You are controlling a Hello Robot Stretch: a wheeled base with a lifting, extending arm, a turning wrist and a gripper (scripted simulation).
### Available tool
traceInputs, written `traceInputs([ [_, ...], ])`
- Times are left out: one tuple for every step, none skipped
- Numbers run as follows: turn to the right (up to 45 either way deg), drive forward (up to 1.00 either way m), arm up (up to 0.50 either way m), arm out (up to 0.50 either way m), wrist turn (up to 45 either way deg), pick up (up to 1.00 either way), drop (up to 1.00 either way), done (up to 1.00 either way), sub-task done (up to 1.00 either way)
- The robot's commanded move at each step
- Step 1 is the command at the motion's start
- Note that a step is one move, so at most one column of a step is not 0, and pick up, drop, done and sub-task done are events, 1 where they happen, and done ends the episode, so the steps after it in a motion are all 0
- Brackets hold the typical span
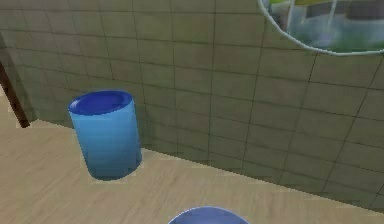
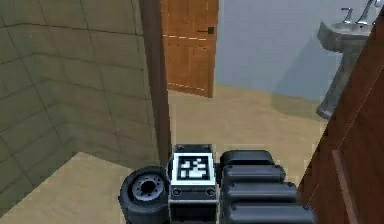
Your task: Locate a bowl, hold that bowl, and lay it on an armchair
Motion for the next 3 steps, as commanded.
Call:
traceInputs([
  [0.0,0.05,0.00,0.00,0.0,0.00,0.00,0.00,0.00],
  [-45.0,0.00,0.00,0.00,0.0,0.00,0.00,0.00,0.00],
  [-27.0,0.00,0.00,0.00,0.0,0.00,0.00,0.00,0.00],
])
